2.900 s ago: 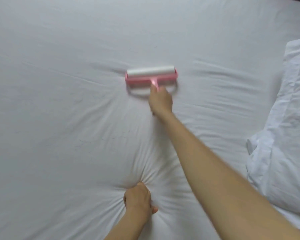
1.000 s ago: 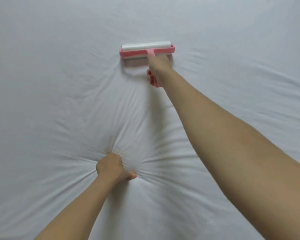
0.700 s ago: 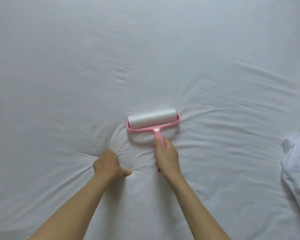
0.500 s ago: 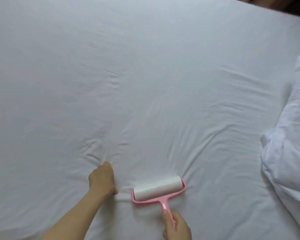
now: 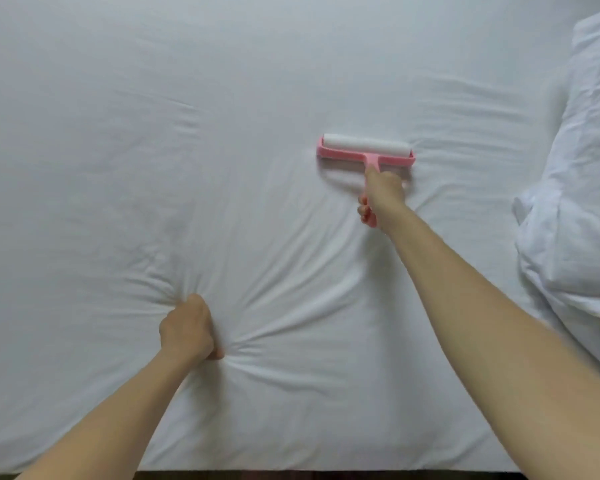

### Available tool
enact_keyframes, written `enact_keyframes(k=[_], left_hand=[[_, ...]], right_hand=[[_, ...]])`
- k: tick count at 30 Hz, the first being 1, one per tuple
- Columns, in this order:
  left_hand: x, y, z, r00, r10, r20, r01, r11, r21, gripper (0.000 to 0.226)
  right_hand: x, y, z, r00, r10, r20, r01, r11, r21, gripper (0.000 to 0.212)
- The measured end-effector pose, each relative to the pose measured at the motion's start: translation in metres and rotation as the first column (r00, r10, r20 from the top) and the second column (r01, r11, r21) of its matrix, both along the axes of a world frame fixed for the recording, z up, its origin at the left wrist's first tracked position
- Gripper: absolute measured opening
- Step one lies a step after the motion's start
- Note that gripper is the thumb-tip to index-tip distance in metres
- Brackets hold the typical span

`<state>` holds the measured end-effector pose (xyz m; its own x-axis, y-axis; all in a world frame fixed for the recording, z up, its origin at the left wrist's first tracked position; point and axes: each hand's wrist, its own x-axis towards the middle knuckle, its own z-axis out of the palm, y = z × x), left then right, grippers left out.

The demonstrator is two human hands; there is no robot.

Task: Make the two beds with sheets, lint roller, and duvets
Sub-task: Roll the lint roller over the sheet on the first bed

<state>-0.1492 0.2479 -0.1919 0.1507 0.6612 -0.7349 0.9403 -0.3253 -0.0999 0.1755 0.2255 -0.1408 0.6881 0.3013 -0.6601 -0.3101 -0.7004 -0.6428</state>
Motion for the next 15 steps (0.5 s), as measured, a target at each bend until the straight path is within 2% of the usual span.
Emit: enact_keyframes(k=[4,7,9,12,15], left_hand=[[0.003,-0.004,0.005,1.0,-0.017,-0.026,0.017,1.0,-0.01,0.069],[0.005,-0.003,0.011,1.0,-0.008,-0.029,0.007,1.0,-0.021,0.069],[0.007,-0.004,0.017,0.999,0.015,-0.042,-0.016,1.0,-0.02,0.067],[0.017,-0.01,0.033,0.998,-0.026,-0.065,0.023,0.999,-0.039,0.046],[0.044,-0.029,0.046,0.974,-0.216,0.069,0.223,0.969,-0.108,0.022]], right_hand=[[-0.125,-0.146,-0.023,0.997,0.047,0.062,-0.042,0.996,-0.08,0.035],[-0.222,-0.251,-0.019,0.992,0.11,0.057,-0.091,0.957,-0.274,0.032],[-0.255,-0.293,0.004,0.995,0.097,0.039,-0.076,0.927,-0.367,0.034],[-0.253,-0.306,0.056,0.999,-0.029,-0.027,0.017,0.938,-0.347,0.047],[-0.191,-0.255,0.086,0.989,-0.145,0.014,0.145,0.977,-0.153,0.043]])
